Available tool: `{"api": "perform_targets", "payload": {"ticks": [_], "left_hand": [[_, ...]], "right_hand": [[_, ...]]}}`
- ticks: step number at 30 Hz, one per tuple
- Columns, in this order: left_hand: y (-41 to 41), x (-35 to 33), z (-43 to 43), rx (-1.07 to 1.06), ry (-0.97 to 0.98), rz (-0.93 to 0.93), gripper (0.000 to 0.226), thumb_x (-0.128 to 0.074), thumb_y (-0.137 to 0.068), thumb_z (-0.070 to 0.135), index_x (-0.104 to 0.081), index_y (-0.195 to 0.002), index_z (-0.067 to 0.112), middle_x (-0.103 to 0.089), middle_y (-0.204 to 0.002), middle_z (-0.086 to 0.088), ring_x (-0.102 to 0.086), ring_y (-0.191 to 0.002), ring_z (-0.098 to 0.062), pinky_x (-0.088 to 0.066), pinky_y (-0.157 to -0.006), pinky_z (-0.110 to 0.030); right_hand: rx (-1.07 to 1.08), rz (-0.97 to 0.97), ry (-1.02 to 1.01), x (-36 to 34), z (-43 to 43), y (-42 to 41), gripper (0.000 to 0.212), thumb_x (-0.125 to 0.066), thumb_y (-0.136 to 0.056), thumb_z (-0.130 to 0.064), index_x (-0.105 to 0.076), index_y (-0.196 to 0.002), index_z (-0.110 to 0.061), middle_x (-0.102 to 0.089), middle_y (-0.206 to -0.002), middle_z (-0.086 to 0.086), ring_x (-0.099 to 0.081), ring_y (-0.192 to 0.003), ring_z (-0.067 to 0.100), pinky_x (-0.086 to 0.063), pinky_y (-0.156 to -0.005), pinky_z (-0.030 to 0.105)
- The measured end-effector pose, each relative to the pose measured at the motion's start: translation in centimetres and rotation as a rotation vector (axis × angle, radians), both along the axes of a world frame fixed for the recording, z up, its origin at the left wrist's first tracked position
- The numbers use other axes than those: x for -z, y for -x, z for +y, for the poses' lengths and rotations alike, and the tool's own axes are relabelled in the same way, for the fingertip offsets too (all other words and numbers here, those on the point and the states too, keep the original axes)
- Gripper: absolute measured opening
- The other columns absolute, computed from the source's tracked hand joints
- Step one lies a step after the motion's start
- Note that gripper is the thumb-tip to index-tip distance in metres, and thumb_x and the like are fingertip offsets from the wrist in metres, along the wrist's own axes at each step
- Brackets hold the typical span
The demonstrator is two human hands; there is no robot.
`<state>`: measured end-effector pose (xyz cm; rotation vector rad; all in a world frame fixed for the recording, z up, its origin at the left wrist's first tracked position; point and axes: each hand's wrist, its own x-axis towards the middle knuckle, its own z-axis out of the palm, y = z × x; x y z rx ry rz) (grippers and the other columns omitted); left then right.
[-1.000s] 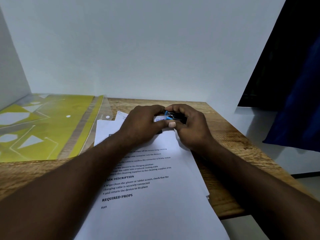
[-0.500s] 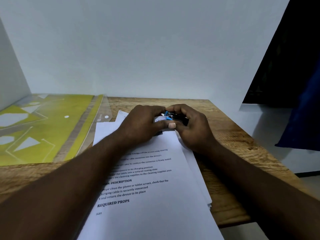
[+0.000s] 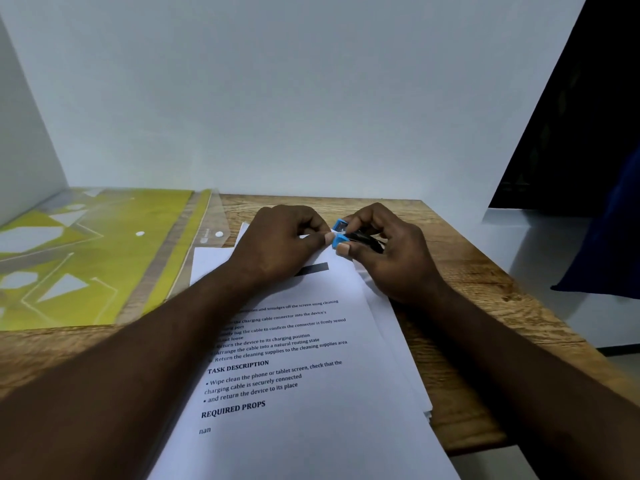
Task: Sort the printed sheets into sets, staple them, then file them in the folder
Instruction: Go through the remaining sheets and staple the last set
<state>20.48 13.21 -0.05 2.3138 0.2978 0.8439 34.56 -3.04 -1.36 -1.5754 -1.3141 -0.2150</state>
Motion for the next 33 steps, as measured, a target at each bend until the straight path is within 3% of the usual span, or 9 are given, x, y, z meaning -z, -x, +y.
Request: {"api": "perform_targets", "payload": {"ticks": [4, 7, 13, 20, 25, 33], "left_hand": [[0.0, 0.0, -0.4, 0.020, -0.008, -0.033, 0.011, -0.072, -0.096, 0.027, -0.078, -0.087, 0.028, -0.070, -0.076, 0.021, -0.060, -0.074, 0.003, -0.046, -0.072, -0.026], [-0.1, 0.0, -0.5, -0.007, -0.038, -0.023, 0.014, -0.071, -0.097, 0.028, -0.075, -0.084, 0.031, -0.066, -0.069, 0.027, -0.057, -0.070, 0.003, -0.044, -0.067, -0.024], [-0.3, -0.2, -0.7, -0.052, -0.083, -0.026, 0.017, -0.069, -0.097, 0.027, -0.068, -0.083, 0.035, -0.063, -0.068, 0.020, -0.056, -0.068, 0.000, -0.038, -0.066, -0.028], [-0.4, -0.2, -0.8, -0.079, -0.086, -0.062, 0.017, -0.069, -0.095, 0.027, -0.067, -0.082, 0.038, -0.065, -0.072, 0.019, -0.062, -0.075, -0.011, -0.047, -0.071, -0.031], [-0.6, -0.4, -1.2, -0.101, -0.069, -0.056, 0.011, -0.059, -0.085, 0.041, -0.067, -0.079, 0.038, -0.065, -0.070, 0.021, -0.062, -0.075, -0.011, -0.048, -0.072, -0.030], [-0.7, -0.5, -1.3, -0.118, -0.060, -0.054, 0.020, -0.054, -0.083, 0.049, -0.069, -0.079, 0.036, -0.067, -0.071, 0.016, -0.064, -0.078, -0.014, -0.050, -0.074, -0.032]], "right_hand": [[-0.014, 0.002, -0.008, 0.1, 0.2, 0.0, 0.023, -0.085, -0.084, -0.012, -0.068, -0.100, -0.012, -0.078, -0.100, -0.006, -0.074, -0.093, 0.014, -0.060, -0.086, 0.043], [-0.040, -0.006, -0.001, 0.2, 0.3, 0.0, 0.019, -0.082, -0.088, -0.011, -0.071, -0.103, -0.013, -0.077, -0.103, -0.006, -0.073, -0.094, 0.018, -0.059, -0.085, 0.045], [-0.072, -0.008, 0.024, 0.0, 0.3, 0.0, 0.032, -0.090, -0.081, -0.011, -0.075, -0.107, -0.023, -0.076, -0.105, -0.018, -0.072, -0.089, 0.012, -0.057, -0.079, 0.027], [-0.011, -0.095, -0.003, 0.2, 0.4, 0.0, 0.024, -0.080, -0.089, -0.021, -0.074, -0.112, -0.022, -0.077, -0.099, -0.008, -0.072, -0.081, 0.025, -0.058, -0.075, 0.049], [-0.030, -0.117, 0.004, 0.2, 0.3, -0.2, 0.023, -0.078, -0.092, -0.012, -0.074, -0.114, -0.017, -0.076, -0.098, -0.006, -0.071, -0.084, 0.020, -0.057, -0.076, 0.046], [-0.038, -0.091, -0.024, 0.6, 0.5, -0.6, 0.025, -0.077, -0.091, -0.017, -0.075, -0.116, -0.015, -0.078, -0.104, -0.001, -0.073, -0.090, 0.028, -0.057, -0.079, 0.050]]}}
